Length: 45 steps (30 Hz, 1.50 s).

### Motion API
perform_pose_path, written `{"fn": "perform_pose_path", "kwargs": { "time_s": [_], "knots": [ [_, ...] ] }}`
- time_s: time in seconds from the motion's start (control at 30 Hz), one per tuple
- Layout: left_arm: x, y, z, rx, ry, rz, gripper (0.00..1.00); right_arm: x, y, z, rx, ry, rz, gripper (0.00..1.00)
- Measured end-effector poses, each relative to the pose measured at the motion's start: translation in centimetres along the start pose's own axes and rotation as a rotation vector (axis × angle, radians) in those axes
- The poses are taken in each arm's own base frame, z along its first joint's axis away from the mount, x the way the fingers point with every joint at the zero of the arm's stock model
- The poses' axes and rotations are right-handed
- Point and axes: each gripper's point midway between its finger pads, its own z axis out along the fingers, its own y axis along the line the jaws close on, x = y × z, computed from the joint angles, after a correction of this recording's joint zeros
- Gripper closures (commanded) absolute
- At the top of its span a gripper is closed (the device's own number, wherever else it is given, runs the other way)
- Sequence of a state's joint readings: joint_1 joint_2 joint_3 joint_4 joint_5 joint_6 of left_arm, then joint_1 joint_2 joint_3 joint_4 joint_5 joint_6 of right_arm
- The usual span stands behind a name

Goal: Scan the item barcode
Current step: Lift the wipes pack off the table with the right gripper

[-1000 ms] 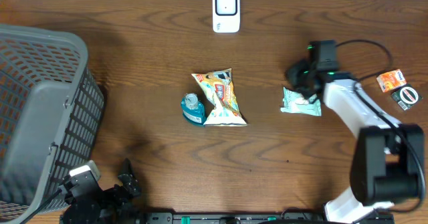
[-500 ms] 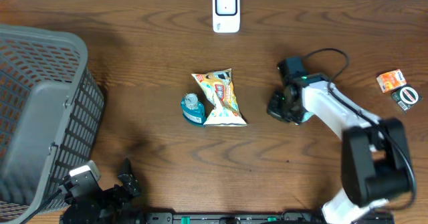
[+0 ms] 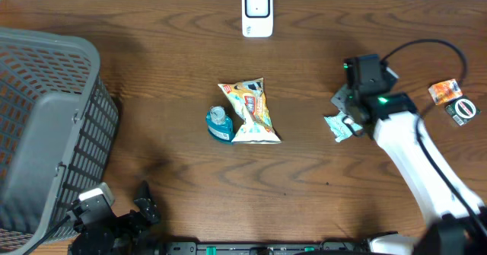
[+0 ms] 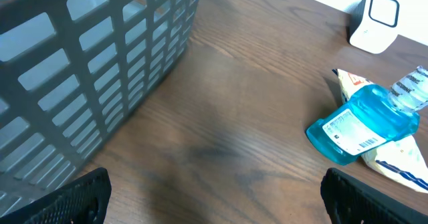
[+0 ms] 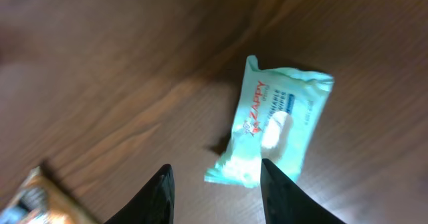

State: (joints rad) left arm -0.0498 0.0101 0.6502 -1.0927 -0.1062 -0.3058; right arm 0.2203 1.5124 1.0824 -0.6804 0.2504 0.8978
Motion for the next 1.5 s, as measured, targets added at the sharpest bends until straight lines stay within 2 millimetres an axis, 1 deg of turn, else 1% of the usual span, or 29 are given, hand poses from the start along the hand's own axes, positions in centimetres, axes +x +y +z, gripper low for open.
{"fn": "perform_pose_path", "kwargs": {
  "time_s": [0.07, 0.2, 0.27, 0.33, 0.47, 0.53, 0.6, 0.63, 0.67, 0.73, 0.8, 0.83, 0.87, 0.9, 0.97, 1.03, 1.07, 1.13, 1.23, 1.33, 1.4, 1.5],
  "knots": [
    [0.0, 0.0, 0.0, 0.0, 0.0, 0.0, 0.01, 0.9, 0.3, 2.6, 0.028, 0.031, -0.005, 0.62],
    [0.0, 0.0, 0.0, 0.0, 0.0, 0.0, 0.01, 1.5, 1.3, 5.2, 0.014, 0.052, -0.009, 0.6],
    [0.0, 0.0, 0.0, 0.0, 0.0, 0.0, 0.01, 1.8, 1.9, 5.8, -0.01, 0.062, -0.016, 0.6],
    [0.0, 0.0, 0.0, 0.0, 0.0, 0.0, 0.01, 2.1, 2.3, 6.0, -0.029, 0.078, -0.025, 0.59],
    [0.0, 0.0, 0.0, 0.0, 0.0, 0.0, 0.01, 3.3, 2.1, 6.9, -0.024, 0.132, -0.079, 0.6],
    [0.0, 0.0, 0.0, 0.0, 0.0, 0.0, 0.01, 4.5, 1.6, 7.8, -0.004, 0.178, -0.112, 0.64],
    [0.0, 0.0, 0.0, 0.0, 0.0, 0.0, 0.01, 6.3, 0.2, 8.5, 0.05, 0.254, -0.144, 0.65],
    [0.0, 0.0, 0.0, 0.0, 0.0, 0.0, 0.01, 7.0, -0.5, 8.5, 0.075, 0.284, -0.155, 0.66],
    [0.0, 0.0, 0.0, 0.0, 0.0, 0.0, 0.01, 7.8, -1.4, 8.3, 0.108, 0.322, -0.172, 0.69],
    [0.0, 0.0, 0.0, 0.0, 0.0, 0.0, 0.01, 8.9, -2.9, 7.7, 0.161, 0.38, -0.2, 0.7],
    [0.0, 0.0, 0.0, 0.0, 0.0, 0.0, 0.01, 10.0, -4.8, 6.7, 0.229, 0.443, -0.24, 0.69],
    [0.0, 0.0, 0.0, 0.0, -0.001, 0.0, 0.01, 10.2, -5.4, 6.4, 0.252, 0.461, -0.252, 0.68],
    [0.0, 0.0, 0.0, 0.0, 0.0, 0.0, 0.01, 10.5, -6.1, 5.8, 0.274, 0.48, -0.266, 0.65],
    [0.0, 0.0, 0.0, 0.0, 0.0, 0.0, 0.01, 9.9, -6.1, 4.7, 0.261, 0.467, -0.297, 0.49],
    [0.0, 0.0, 0.0, 0.0, 0.0, 0.0, 0.01, 9.0, -5.5, 3.6, 0.221, 0.432, -0.323, 0.37],
    [0.0, 0.0, 0.0, 0.0, 0.0, 0.0, 0.01, 7.7, -4.9, 2.4, 0.179, 0.374, -0.354, 0.3],
    [0.0, 0.0, 0.0, 0.0, 0.0, 0.0, 0.01, 6.5, -4.5, 1.4, 0.152, 0.321, -0.369, 0.3],
    [0.0, 0.0, 0.0, 0.0, 0.0, 0.0, 0.01, 4.8, -4.3, -0.1, 0.137, 0.236, -0.399, 0.28],
    [0.0, 0.0, 0.0, 0.0, 0.0, 0.0, 0.01, 2.9, -5.1, -0.6, 0.193, 0.149, -0.442, 0.28],
    [0.0, 0.0, 0.0, 0.0, 0.0, 0.0, 0.01, 2.1, -5.6, 0.4, 0.254, 0.117, -0.5, 0.27],
    [0.0, 0.0, 0.0, 0.0, 0.0, 0.0, 0.01, 2.2, -5.9, 1.1, 0.281, 0.123, -0.532, 0.27],
    [0.0, 0.0, 0.0, 0.0, 0.0, 0.0, 0.01, 2.8, -6.5, 2.5, 0.328, 0.155, -0.58, 0.26]
  ]
}}
